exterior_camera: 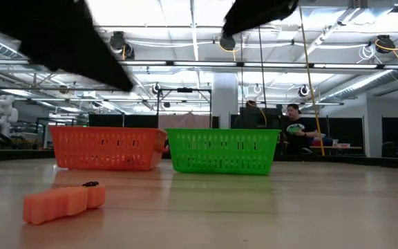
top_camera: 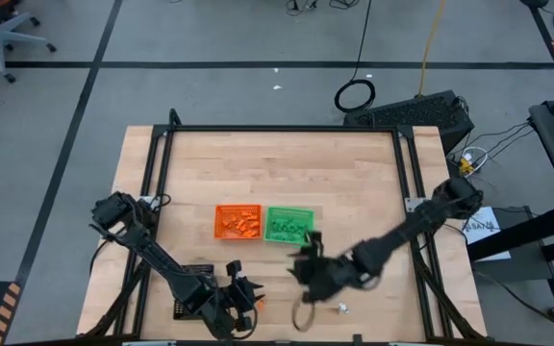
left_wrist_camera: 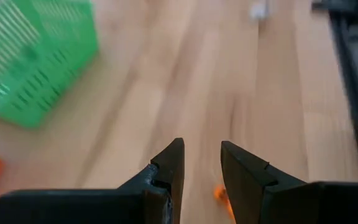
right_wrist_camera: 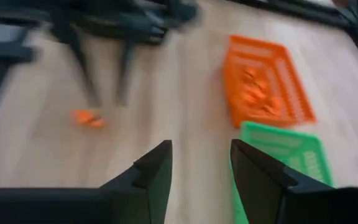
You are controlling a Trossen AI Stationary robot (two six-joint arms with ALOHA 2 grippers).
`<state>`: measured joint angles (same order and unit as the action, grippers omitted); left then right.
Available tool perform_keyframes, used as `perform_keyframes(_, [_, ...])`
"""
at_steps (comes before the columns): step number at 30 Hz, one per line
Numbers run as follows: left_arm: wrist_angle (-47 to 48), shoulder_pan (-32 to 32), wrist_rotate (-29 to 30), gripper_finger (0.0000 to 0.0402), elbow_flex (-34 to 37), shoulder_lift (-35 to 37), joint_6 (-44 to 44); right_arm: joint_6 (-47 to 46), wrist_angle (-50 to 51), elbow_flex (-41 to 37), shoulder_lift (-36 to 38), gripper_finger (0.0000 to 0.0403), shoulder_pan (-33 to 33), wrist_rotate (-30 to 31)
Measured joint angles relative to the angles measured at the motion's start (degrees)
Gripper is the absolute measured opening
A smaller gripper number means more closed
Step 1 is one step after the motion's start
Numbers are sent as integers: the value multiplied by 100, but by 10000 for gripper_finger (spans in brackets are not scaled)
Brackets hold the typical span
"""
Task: Sort Halloween decoration
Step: Put the orange skeleton toy into the orange bin
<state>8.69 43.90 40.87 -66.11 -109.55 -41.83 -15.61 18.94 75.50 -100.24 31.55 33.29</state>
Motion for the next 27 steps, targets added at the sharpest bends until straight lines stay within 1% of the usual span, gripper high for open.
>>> perform_keyframes(2, [59,-51,-426,104,3,-133,-104,165,-73,0,-4,147,288,14])
perform_keyframes(4, [44,-103,-638,104,7,-239,-135,132,-74,0,-65,147,523,24])
perform_keyframes(8, [-162,-176,-652,105,3,-297,-134,-162,-60,-1,-245,146,920,145])
perform_keyframes(11, [-302,-185,-661,114,4,-311,-88,-331,-74,0,-361,146,1169,179])
perform_keyframes(14, [-419,-107,-675,137,2,-304,-118,-537,-68,0,-468,146,1369,364])
perform_keyframes(16, [-422,-24,-733,161,2,-309,-128,-624,-62,-2,-491,146,1480,565])
perform_keyframes(19, [-428,102,-719,198,2,-309,107,-668,-115,0,-528,146,1600,791])
perform_keyframes(21, [-403,218,-449,216,2,-309,169,-660,-105,-2,-541,146,1653,984])
perform_keyframes(23, [-385,304,-178,225,2,-309,169,-645,-128,-2,-534,146,1668,1200])
perform_keyframes(25, [-396,362,-148,227,2,-309,167,-599,-176,-2,-534,146,1658,1410])
perform_keyframes(27, [-380,383,-198,228,2,-309,54,-591,-204,-2,-534,146,1644,1493])
